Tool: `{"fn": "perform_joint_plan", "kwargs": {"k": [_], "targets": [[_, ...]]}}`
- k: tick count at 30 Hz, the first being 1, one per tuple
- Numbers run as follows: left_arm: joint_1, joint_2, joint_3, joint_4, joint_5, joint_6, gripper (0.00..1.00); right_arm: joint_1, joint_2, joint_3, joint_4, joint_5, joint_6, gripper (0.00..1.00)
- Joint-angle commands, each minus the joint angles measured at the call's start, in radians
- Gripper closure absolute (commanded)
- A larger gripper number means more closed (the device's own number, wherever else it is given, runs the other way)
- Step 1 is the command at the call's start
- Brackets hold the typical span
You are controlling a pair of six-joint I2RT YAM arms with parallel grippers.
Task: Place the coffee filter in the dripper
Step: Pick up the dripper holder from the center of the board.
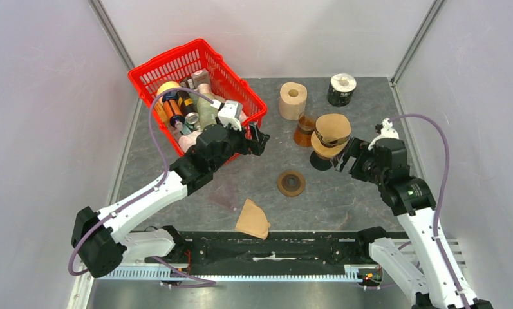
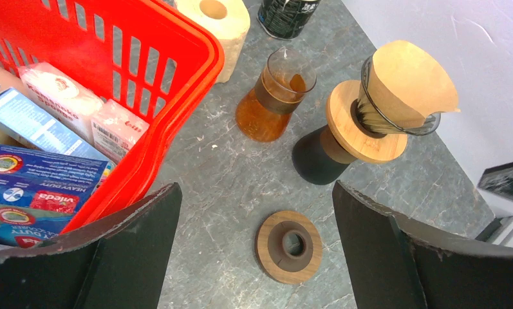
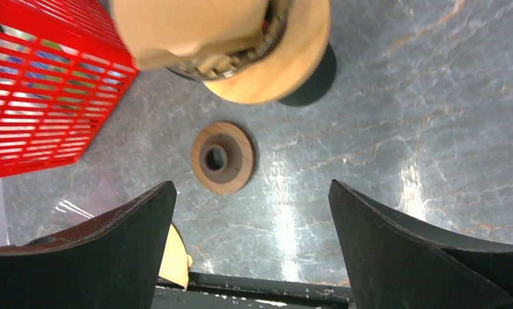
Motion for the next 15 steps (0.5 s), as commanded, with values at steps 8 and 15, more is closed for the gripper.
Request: {"fn": "perform_joint_plan", "kwargs": {"k": [8,15], "targets": [[0.002,0.050,-0.001,0.005,0.086,-0.111,0.06,0.033,-0.064,-0.189,0.053,0.078,0.046,0.03],[-0.001,0.126,0.045,0.002,0.134,-0.142,0.05,0.033,-0.120,-0.247,0.070,0.162,0.099,0.03]]}}
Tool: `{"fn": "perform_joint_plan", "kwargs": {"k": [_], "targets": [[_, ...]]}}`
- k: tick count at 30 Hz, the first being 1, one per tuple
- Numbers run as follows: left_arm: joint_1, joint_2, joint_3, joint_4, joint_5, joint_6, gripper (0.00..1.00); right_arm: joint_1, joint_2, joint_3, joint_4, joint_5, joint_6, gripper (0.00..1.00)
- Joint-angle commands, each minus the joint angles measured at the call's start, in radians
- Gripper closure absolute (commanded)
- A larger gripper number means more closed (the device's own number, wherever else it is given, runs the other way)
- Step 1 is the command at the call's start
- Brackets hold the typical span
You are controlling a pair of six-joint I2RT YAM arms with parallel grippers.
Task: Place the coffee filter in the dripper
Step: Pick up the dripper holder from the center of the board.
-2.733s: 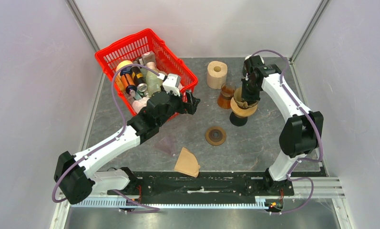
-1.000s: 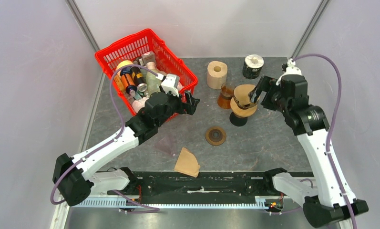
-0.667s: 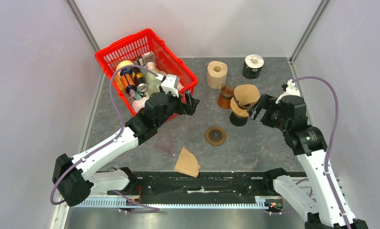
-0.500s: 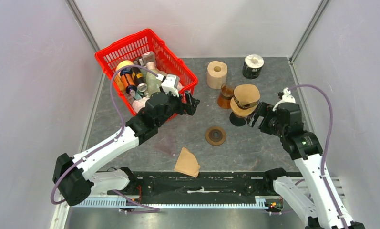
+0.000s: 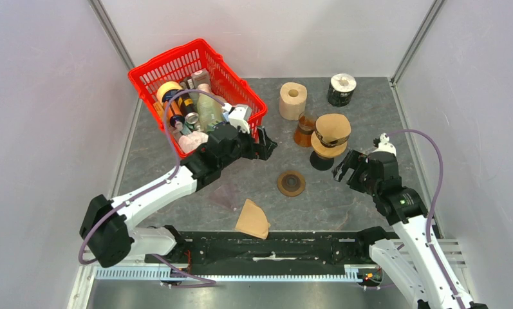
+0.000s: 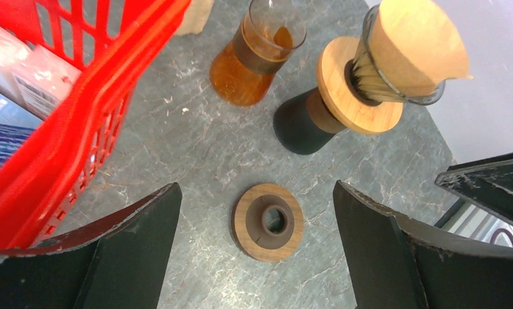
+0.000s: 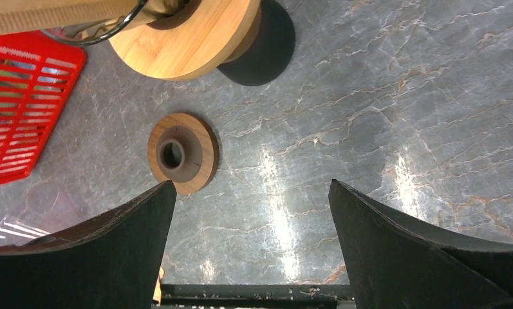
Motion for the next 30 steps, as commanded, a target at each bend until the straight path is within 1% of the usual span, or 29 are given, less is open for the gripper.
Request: {"fn": "perform_joint_plan", "kwargs": {"k": [1,5,10,14,17,21,24,28,30], "targets": [[0.000,0.051,0.057,0.008,0.040,-0.058,0.05,0.003,-0.033,-0.039,0.038,0.092,0.049,0.03],[-0.003,0.101,0.109,-0.002,0.046,-0.072,0.05,0.003,-0.058,-0.071,0.043,0.136,0.073,0.03],[-0.018,0.128,0.101,-0.012,0.021,-0.096,0.05,0.003,-0.080,-0.104,0.051,0.166,0.071,0.03],[-0.097,0.167,0.118,-0.080,-0.029,-0.038,0.08,0.003,-0.083,-0.106,0.051,0.197,0.075,0.03],[-0.127,0.220,0.135,-0.132,-0.063,-0.035,0.11,0.003,-0.091,-0.106,0.052,0.209,0.086,0.03],[-0.150,0.296,0.144,-0.141,-0.081,-0.052,0.21,0.003,-0.096,-0.105,0.038,0.223,0.073,0.03],[-0.166,0.380,0.166,-0.152,-0.071,-0.068,0.25,0.004,-0.086,-0.108,0.031,0.249,0.070,0.03],[-0.171,0.485,0.231,-0.173,-0.033,-0.085,0.33,0.002,-0.063,-0.106,0.032,0.245,0.070,0.03],[-0.180,0.521,0.250,-0.178,-0.038,-0.085,0.36,0.003,-0.056,-0.109,0.032,0.243,0.070,0.03]]}}
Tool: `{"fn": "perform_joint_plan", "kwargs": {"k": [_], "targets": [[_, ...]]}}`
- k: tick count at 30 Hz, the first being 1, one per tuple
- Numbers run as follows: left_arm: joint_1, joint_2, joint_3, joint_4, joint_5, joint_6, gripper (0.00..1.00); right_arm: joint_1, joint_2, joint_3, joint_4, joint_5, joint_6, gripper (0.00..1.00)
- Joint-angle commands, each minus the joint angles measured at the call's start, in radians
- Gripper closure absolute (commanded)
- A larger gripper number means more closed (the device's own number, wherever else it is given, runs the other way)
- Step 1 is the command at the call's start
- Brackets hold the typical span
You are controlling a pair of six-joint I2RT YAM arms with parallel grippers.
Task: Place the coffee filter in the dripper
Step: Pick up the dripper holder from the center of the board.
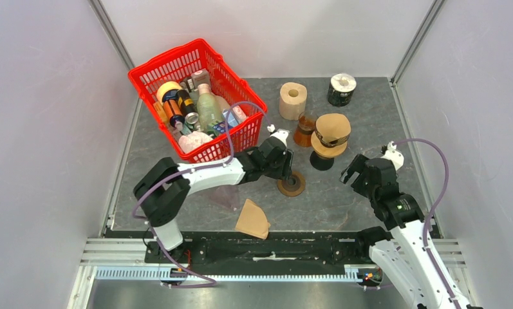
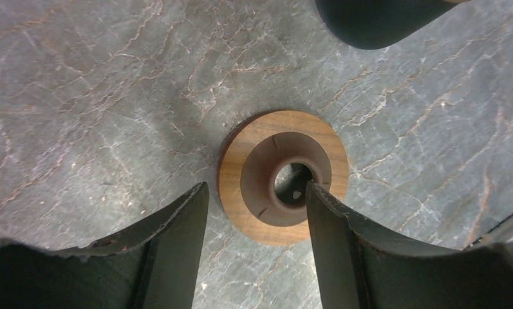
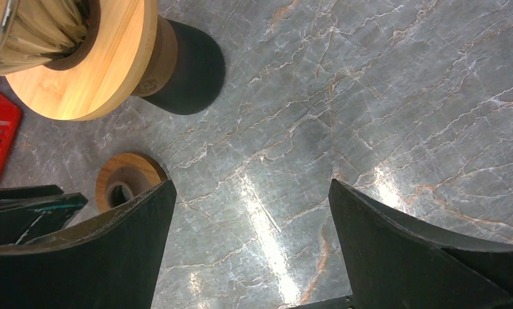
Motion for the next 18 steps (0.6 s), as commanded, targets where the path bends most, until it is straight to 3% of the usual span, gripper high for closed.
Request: {"fn": "perform_joint_plan", "kwargs": {"k": [1,8,18], "targets": [[-0.021,0.071,0.085,-0.018,0.005,-0.026,0.37,0.003,0.017,-0.006,0.018,0.030,0.003,0.03],[-0.047,0.134,0.127,-0.054,-0.017,-0.020,0.50,0.003,0.019,-0.008,0.018,0.049,-0.007,0.03],[-0.078,0.202,0.202,-0.166,-0.058,0.004,0.59,0.003,0.057,0.005,0.029,0.066,-0.030,0.03]]}}
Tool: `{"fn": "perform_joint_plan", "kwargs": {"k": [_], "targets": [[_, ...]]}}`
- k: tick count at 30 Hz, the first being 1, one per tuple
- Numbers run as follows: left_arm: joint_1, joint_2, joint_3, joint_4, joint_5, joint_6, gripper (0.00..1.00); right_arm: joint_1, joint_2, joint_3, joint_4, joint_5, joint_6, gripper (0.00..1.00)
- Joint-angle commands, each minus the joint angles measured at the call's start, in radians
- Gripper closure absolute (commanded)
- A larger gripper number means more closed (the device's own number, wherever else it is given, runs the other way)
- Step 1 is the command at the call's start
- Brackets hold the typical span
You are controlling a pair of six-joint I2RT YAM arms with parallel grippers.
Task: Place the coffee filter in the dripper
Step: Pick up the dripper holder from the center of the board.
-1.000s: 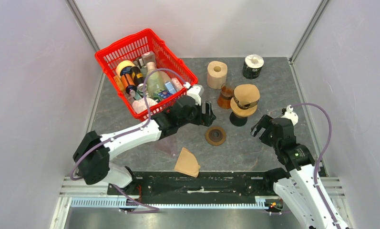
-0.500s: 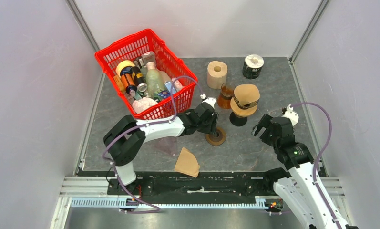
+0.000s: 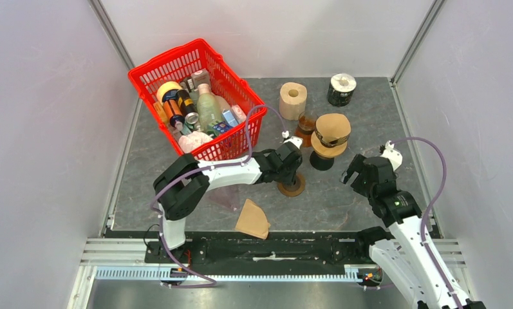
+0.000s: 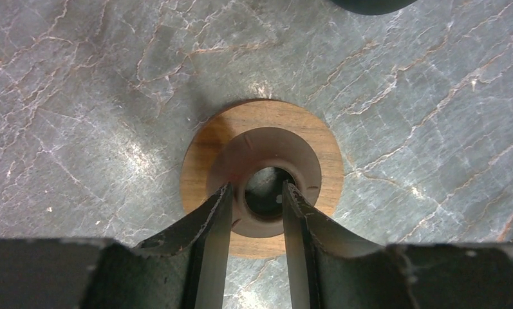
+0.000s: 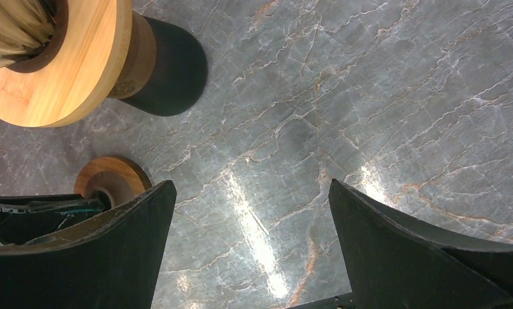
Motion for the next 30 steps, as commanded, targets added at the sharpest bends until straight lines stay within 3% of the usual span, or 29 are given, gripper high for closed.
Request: {"fn": "perform_joint_plan", "kwargs": {"k": [1,10,15,20,30], "targets": [[-0.012,0.023,0.041,-0.047,-0.040,0.005,0.60,0.003,0.018,0.011,0.029,0.033,-0.019,0.03],[-0.019,0.065,0.074,-0.073,-0.077,0.008,0.61,0.004,0.044,0.014,0.038,0.029,-0.028,0.03],[-0.023,0.100,0.114,-0.097,-0.092,0.016,0.70,0.003,0.050,0.017,0.040,0.032,-0.033,0.03],[-0.024,0.089,0.120,-0.097,-0.117,0.018,0.97,0.003,0.046,0.023,0.039,0.030,-0.039,0.03],[-0.025,-0.105,-0.042,0.067,-0.161,0.051,0.98,0.004,-0.007,0.007,0.031,0.000,-0.049,0.03]]}}
